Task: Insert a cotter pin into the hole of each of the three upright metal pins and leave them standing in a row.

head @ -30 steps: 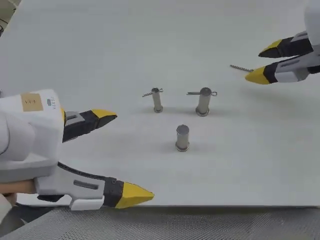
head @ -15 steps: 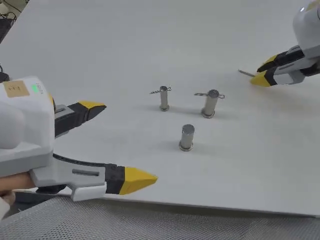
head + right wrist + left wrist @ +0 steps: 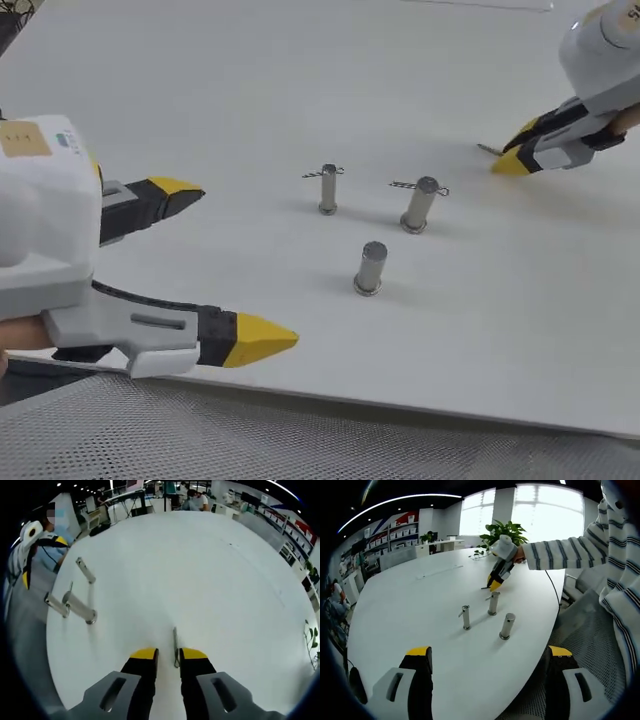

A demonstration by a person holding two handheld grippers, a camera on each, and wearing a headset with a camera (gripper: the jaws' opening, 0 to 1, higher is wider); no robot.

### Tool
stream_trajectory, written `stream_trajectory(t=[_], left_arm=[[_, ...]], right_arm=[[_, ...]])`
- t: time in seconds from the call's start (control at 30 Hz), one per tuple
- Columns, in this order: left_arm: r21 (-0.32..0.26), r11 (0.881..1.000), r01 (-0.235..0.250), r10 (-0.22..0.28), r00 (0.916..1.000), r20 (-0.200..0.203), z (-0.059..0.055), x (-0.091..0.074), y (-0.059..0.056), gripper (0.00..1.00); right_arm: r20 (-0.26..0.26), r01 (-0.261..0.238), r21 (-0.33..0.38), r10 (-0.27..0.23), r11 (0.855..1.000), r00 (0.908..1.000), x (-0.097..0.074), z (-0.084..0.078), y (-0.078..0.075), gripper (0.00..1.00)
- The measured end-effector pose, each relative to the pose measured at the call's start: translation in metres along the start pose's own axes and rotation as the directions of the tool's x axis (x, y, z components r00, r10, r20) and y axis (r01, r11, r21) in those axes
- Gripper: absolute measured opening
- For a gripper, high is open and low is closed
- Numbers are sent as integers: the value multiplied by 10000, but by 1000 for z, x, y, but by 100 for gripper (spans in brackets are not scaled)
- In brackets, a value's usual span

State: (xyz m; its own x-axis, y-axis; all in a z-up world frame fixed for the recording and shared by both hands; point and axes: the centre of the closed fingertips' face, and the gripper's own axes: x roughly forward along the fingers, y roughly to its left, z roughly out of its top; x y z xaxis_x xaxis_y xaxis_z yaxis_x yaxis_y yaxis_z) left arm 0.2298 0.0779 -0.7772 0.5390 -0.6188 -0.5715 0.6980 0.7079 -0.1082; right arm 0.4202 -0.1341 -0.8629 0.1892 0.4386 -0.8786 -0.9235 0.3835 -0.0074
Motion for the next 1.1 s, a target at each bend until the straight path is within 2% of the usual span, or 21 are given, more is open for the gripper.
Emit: stream_trajectory(t=[0.13,0.3,0.47,0.53,0.57,0.67,0.73,0.83,0.9,0.97,1.1], left_arm=[[-635,9973,-360,374,9991,220,2,-5,10,92],[-902,9928,-787,815,9963,269,2,-7,18,85],[-987,9918,-814,855,9956,375,3,-6,16,82],[-1327,9871,-900,918,9958,74,-2,-5,15,79],[-1571,9833,-915,893,9958,-212,-6,-5,14,76],[-1371,9868,-863,875,9962,22,-5,-3,11,66],[-1421,9854,-939,971,9952,156,-4,-3,11,62],[-1627,9822,-939,1030,9935,484,1,-3,8,62],[-1675,9822,-853,947,9943,486,0,-1,5,63],[-1550,9843,-842,916,9949,416,-3,2,1,65],[-1609,9846,-690,734,9971,218,-8,6,-4,68]], right_arm=[[-524,-200,-177,190,9996,9984,1,0,0,17],[-1255,-383,-604,305,9974,9916,1,-1,-4,9],[-1895,-685,-1008,485,9925,9807,1,0,-3,5],[-2146,-766,-1355,462,9878,9756,1,-1,-2,5],[-2316,-765,-1493,403,9858,9720,1,-1,-3,5],[-2724,-644,-1675,166,9838,9620,1,-1,-4,4],[-2932,-734,-2111,85,9747,9560,1,-3,-9,4],[-3059,-858,-2376,93,9676,9520,1,-3,-7,4],[-3081,-893,-2480,88,9646,9513,1,-3,-6,4],[-3048,-1010,-2815,109,9542,9524,0,-3,-5,4],[-2987,-934,-2693,91,9585,9543,0,-3,-8,3]])
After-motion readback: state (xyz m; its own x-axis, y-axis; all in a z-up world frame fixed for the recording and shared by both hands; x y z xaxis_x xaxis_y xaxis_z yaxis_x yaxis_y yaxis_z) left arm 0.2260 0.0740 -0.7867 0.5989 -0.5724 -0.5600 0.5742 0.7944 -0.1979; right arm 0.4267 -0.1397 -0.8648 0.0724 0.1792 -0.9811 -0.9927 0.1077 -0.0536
